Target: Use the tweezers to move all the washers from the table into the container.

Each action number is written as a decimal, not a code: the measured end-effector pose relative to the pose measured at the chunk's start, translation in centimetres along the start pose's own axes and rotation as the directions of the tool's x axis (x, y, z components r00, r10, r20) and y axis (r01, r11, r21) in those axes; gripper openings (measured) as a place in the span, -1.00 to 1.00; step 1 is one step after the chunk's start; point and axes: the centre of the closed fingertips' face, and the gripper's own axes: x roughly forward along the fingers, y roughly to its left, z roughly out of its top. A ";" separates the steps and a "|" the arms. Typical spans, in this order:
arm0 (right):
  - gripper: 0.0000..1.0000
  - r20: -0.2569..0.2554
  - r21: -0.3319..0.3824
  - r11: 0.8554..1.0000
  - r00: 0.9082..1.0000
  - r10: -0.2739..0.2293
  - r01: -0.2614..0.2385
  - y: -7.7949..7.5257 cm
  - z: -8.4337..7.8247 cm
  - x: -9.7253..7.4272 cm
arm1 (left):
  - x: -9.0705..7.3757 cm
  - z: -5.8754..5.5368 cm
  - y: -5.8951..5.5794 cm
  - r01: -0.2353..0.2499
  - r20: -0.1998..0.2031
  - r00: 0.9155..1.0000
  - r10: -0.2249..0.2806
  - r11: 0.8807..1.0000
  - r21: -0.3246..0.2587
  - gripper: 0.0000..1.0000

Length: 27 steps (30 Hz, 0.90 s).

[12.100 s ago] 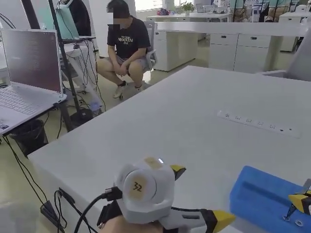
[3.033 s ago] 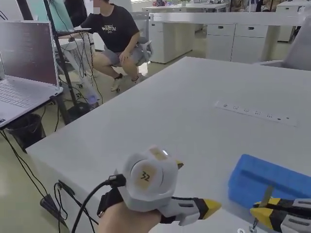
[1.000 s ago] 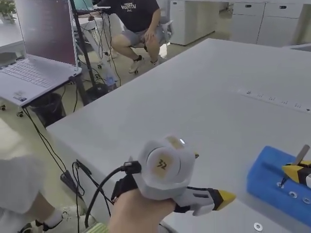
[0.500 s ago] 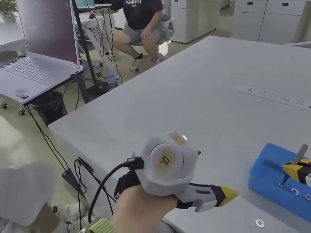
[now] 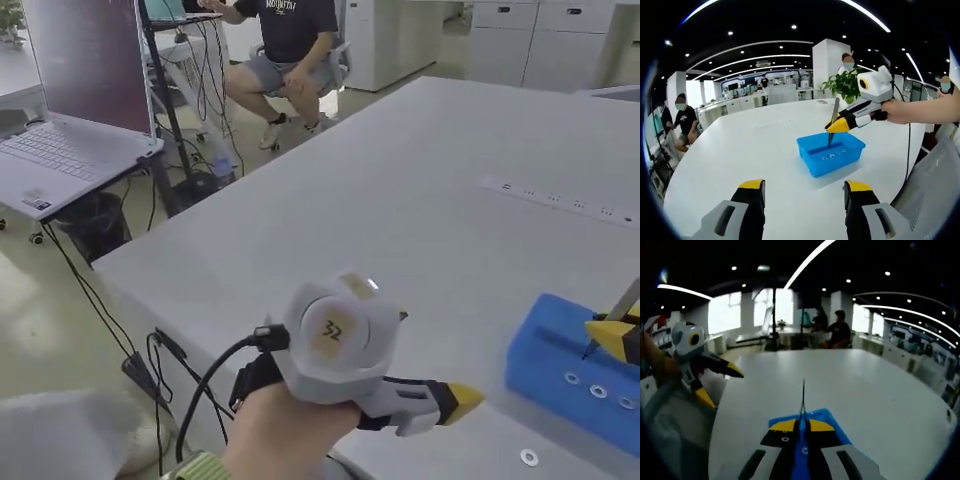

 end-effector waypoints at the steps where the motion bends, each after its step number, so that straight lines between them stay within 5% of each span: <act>1: -0.92 -0.007 -0.031 0.999 1.000 0.004 -0.005 0.4 0.0 -0.2 | 0.0 0.0 0.0 0.000 -0.001 1.000 0.000 1.000 0.001 0.28; 5: -0.92 0.019 -0.031 0.999 0.999 0.040 -0.039 1.9 0.4 -0.5 | 0.0 0.0 0.0 0.000 0.002 1.000 0.000 1.000 -0.003 0.28; 10: -0.92 0.056 0.029 0.991 0.990 0.132 -0.133 6.0 0.9 -0.7 | 0.0 -0.1 -0.1 0.005 -0.002 1.000 -0.005 1.000 0.000 0.28; 15: -0.92 0.021 0.066 0.984 0.987 0.162 -0.163 7.8 -0.7 -0.2 | 0.0 -0.1 -0.1 0.005 -0.005 1.000 -0.005 1.000 0.001 0.27; 27: -0.91 -0.049 0.162 0.969 0.979 0.195 -0.185 9.3 -4.6 1.0 | 0.0 -0.2 -0.2 0.009 -0.007 1.000 -0.009 1.000 0.001 0.26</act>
